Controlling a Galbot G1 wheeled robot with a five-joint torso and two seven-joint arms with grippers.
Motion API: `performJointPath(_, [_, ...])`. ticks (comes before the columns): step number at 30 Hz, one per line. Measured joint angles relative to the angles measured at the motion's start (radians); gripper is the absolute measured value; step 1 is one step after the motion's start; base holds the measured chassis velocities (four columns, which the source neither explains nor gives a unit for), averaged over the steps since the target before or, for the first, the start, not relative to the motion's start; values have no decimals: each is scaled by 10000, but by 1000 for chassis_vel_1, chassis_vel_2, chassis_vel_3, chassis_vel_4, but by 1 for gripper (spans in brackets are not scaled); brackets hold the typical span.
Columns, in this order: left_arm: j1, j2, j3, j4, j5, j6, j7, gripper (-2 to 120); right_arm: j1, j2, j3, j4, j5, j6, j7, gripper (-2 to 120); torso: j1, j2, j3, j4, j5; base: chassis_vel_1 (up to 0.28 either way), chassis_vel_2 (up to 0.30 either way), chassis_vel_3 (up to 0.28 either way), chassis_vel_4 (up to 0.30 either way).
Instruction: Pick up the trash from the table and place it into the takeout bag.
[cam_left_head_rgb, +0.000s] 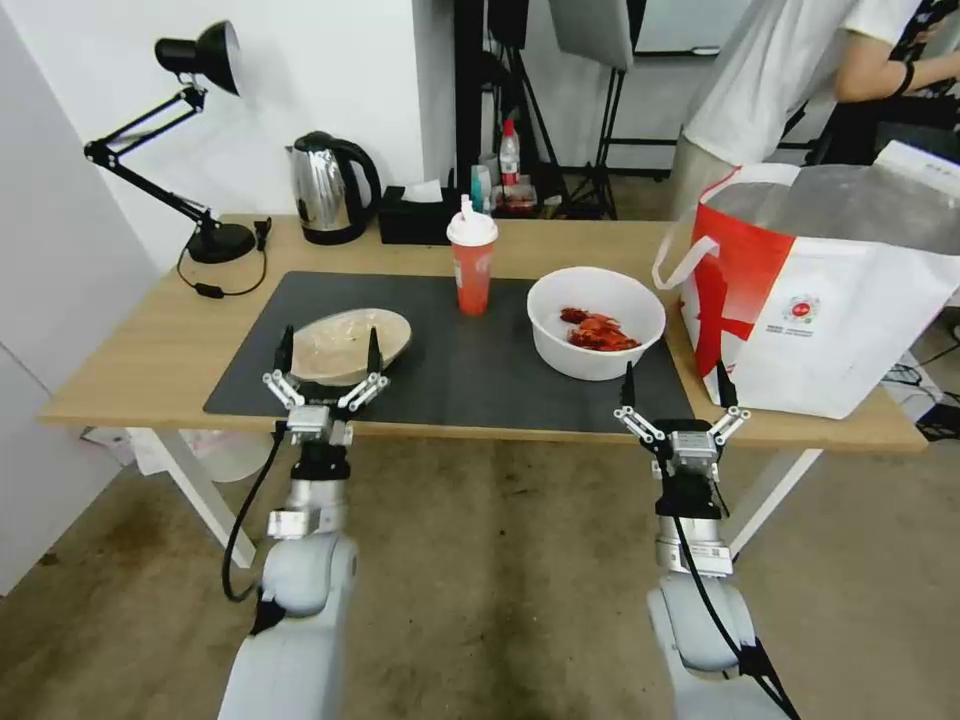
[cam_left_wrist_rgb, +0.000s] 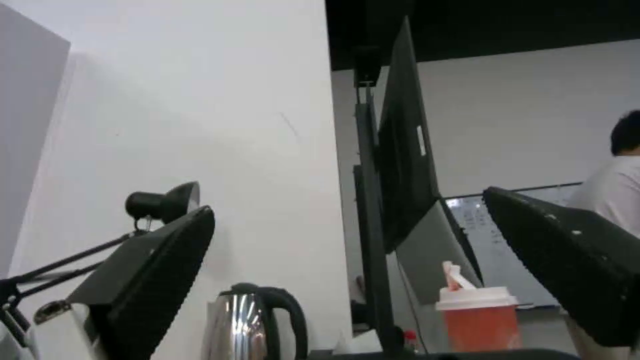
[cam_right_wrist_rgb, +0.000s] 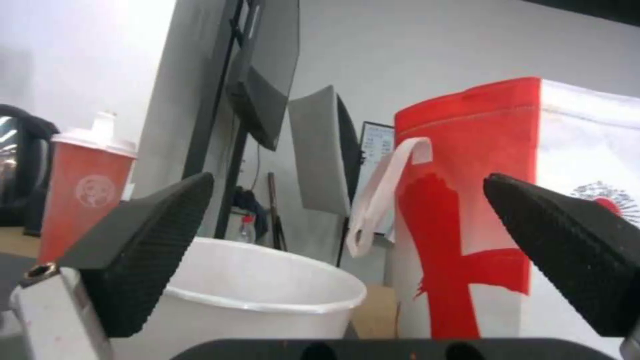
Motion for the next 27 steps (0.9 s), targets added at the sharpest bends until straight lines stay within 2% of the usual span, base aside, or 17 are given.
performJointPath(24, [367,136,-32,-343,-637,169,343,100,-200,-81,55,287,493,-68,-225,100,-1,2,-1,0,-1,0,0,0,0])
performJointPath(27, [564,178,-32,-472,-814,130,549,100,-294,-92,71,435,524,-33,-262,100,-1,2,-2,0,-1,0,0,0,0])
